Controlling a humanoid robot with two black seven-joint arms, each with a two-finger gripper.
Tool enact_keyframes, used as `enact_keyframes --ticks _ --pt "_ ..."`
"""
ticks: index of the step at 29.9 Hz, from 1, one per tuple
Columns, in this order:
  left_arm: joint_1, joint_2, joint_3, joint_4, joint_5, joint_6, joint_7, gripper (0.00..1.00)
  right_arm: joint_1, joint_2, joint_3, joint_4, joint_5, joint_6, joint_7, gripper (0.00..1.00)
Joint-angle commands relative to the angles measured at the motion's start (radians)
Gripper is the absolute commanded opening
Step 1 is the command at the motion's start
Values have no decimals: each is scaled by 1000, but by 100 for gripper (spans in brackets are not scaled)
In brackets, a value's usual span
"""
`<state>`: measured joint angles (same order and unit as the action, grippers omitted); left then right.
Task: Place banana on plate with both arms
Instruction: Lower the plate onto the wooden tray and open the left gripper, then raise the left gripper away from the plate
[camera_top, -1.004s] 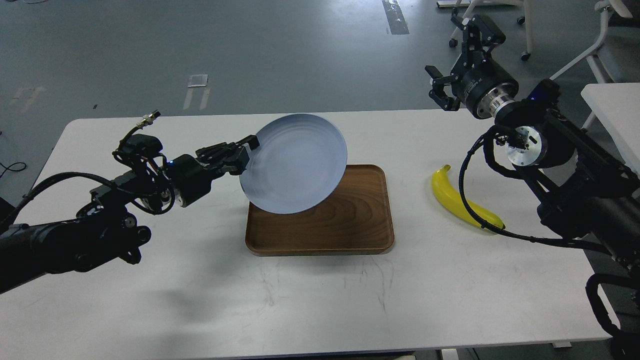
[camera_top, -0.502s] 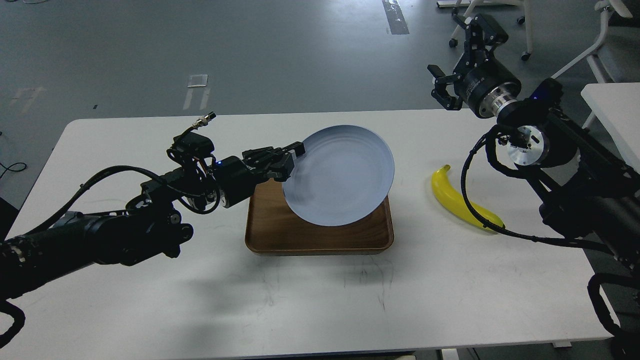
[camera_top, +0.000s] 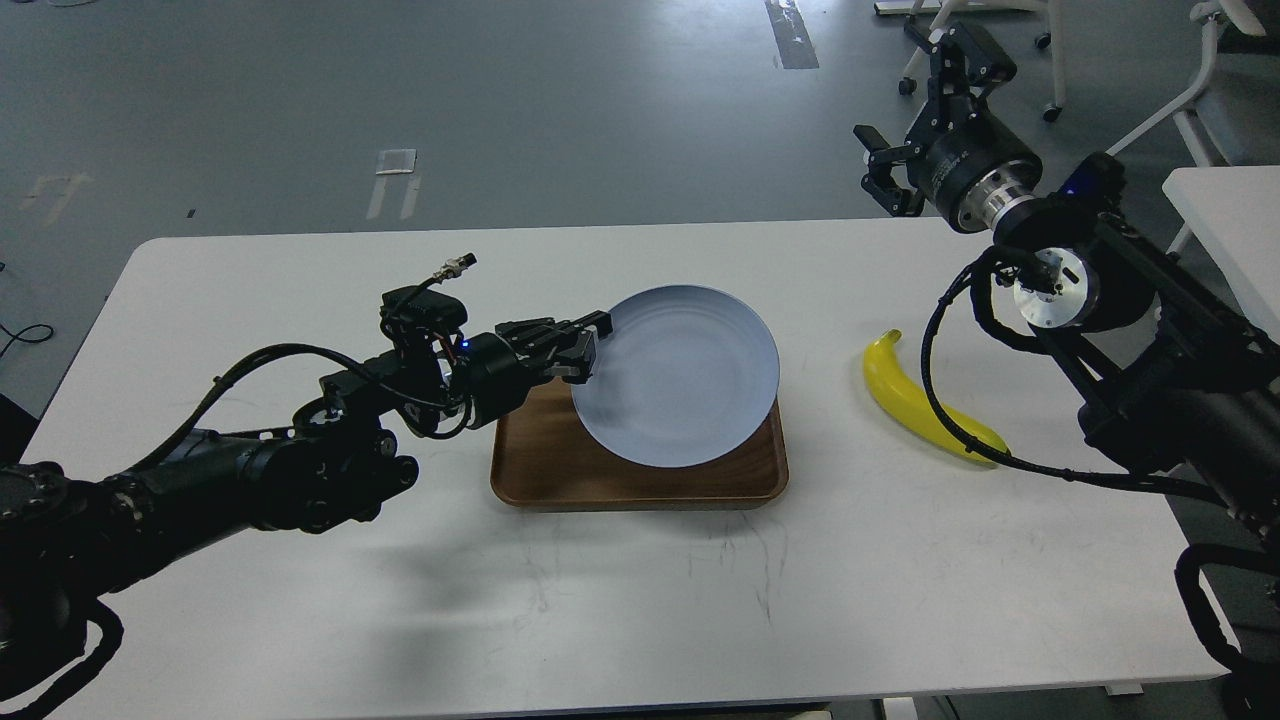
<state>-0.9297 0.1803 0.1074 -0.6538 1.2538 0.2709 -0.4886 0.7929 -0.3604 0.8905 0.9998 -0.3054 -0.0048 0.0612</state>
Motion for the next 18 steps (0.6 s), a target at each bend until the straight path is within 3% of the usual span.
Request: enact_keyframes --ticks 1,18 --pt "6 -62 2 110 -2 -6 0 0 0 -9 -1 2 0 0 -1 100" --pt "57 -74 3 140 1 -9 0 0 0 -17 -1 3 0 0 -1 100"
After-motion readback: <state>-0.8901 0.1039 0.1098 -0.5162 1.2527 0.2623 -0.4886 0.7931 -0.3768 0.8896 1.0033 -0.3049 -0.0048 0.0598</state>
